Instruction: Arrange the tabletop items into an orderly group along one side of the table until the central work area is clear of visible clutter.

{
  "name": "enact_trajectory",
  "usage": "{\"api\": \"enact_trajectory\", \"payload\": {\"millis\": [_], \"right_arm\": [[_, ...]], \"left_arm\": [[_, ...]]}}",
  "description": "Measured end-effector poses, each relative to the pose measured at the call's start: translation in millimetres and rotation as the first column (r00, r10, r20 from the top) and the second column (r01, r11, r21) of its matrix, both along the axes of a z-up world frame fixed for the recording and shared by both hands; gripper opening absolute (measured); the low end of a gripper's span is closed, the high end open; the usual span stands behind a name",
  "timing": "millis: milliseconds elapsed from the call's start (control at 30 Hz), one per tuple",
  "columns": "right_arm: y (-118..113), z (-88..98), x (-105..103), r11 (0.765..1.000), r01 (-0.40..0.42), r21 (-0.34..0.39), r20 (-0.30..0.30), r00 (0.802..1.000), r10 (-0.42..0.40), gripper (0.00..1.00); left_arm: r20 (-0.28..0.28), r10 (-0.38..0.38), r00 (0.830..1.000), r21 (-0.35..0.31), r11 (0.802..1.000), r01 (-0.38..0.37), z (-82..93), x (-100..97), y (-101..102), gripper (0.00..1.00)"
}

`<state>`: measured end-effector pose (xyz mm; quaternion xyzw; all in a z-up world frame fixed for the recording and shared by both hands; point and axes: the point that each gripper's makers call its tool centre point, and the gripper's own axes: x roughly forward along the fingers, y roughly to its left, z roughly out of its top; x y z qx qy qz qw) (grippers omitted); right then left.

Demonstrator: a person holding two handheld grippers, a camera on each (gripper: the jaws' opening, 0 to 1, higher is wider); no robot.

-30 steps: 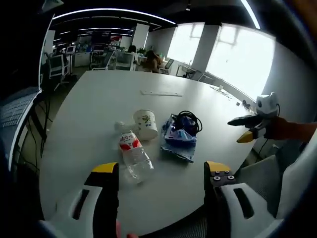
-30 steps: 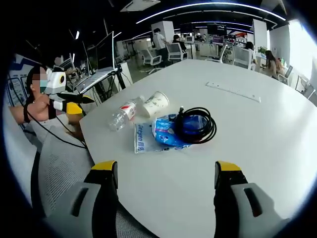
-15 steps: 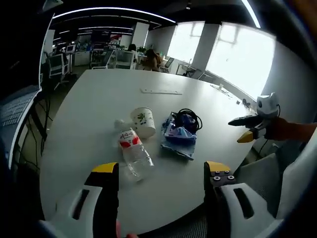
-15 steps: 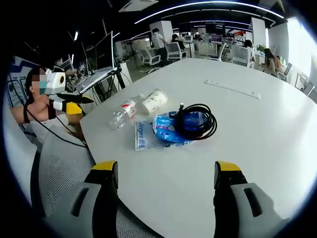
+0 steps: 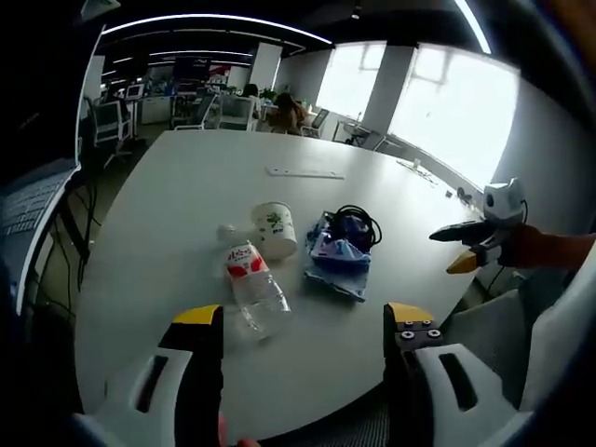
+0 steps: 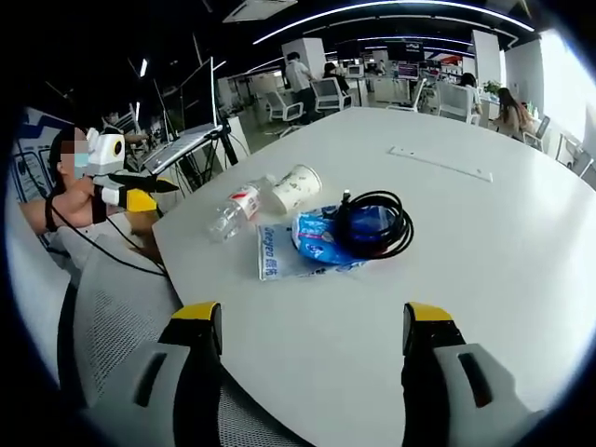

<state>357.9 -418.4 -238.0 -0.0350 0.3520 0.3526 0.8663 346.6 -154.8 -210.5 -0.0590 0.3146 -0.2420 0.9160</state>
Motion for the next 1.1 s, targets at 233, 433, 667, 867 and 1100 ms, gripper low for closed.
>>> {"api": "enact_trajectory", "payload": {"millis": [233, 433, 667, 867, 1100], "right_arm": [[2.8, -0.7, 1.6, 1.0, -0.004, 0.001, -0.002, 1.0, 0.004, 0.79], [4.4, -0.4, 0.2, 1.0, -0.01, -0.001, -0.003, 1.0, 0.01, 0.79], [1.2, 0.6, 0.1, 1.0, 0.0, 0.0, -0.001, 1.0, 0.0, 0.79], [-1.3, -0.4, -0.5, 1.0, 0.009, 0.002, -0.002, 1.0, -0.009, 0.79], [-1.2, -1.5, -2.6, 1.0, 0.013, 0.005, -0.01, 1.0, -0.013, 0.79]], "left_arm": [[-0.003, -0.002, 1.0, 0.003, 1.0, 0.002, -0.9, -1.0, -0.2, 0.7], [-0.003, 0.008, 1.0, 0.002, 1.0, -0.008, -1.4, -2.1, 4.3, 0.7], [-0.007, 0.011, 1.0, -0.001, 1.0, -0.011, -3.1, -3.7, 5.5, 0.7], [-0.012, 0.008, 1.0, 0.0, 1.0, -0.008, -3.8, -3.3, 5.1, 0.69], [-0.013, -0.001, 1.0, 0.006, 1.0, 0.001, -4.2, -1.0, 4.8, 0.69]]}}
